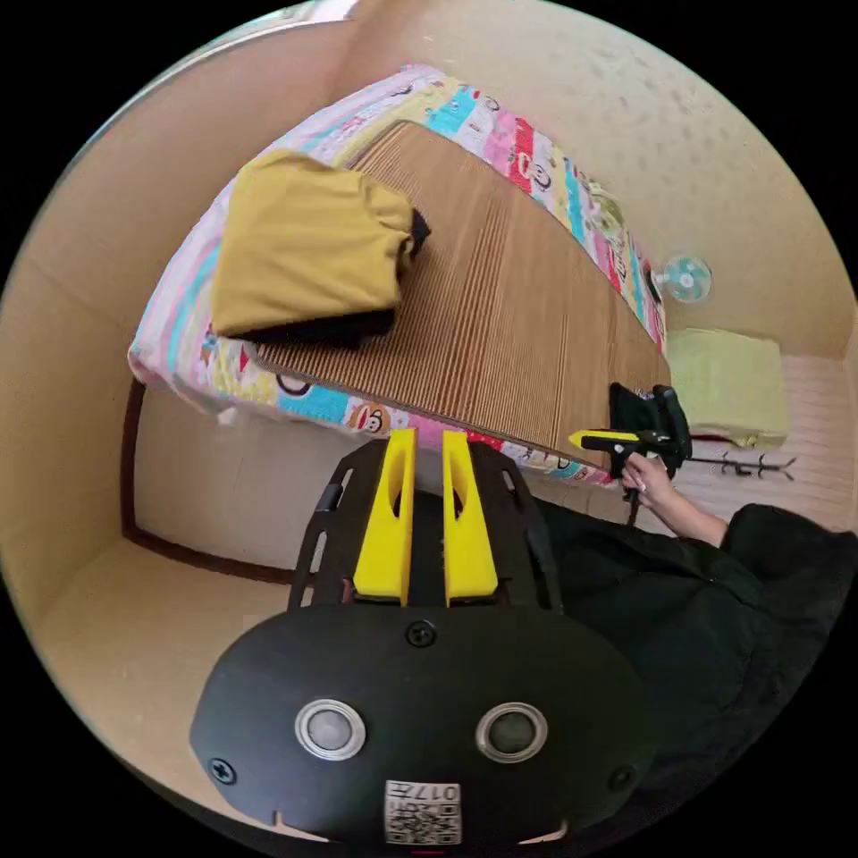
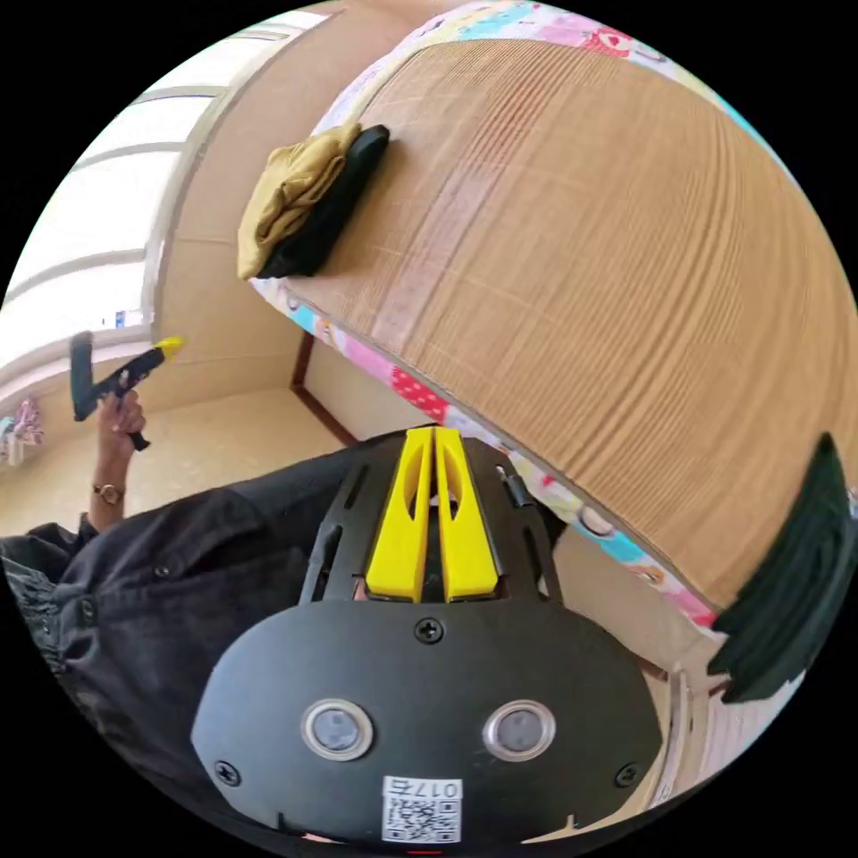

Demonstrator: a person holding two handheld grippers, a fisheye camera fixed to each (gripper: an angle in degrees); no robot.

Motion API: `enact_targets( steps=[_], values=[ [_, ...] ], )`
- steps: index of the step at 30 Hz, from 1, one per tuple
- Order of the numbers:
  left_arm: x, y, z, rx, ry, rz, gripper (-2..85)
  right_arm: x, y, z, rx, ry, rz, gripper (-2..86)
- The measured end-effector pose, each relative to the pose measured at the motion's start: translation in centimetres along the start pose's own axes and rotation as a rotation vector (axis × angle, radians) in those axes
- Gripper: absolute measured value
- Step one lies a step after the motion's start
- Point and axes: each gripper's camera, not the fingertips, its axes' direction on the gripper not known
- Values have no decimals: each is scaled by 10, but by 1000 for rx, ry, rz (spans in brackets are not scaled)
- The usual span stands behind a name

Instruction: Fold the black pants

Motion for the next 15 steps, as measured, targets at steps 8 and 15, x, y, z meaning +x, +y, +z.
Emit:
enact_targets(
  steps=[8, 15],
  values=[
    [295, -75, -5, 298, -156, 829, -5, 16, 219, -226, 888, 629, 344, 9],
    [374, -138, 30, 236, 568, 709, -8, 148, 357, -193, 853, 322, 775, 18]
  ],
)
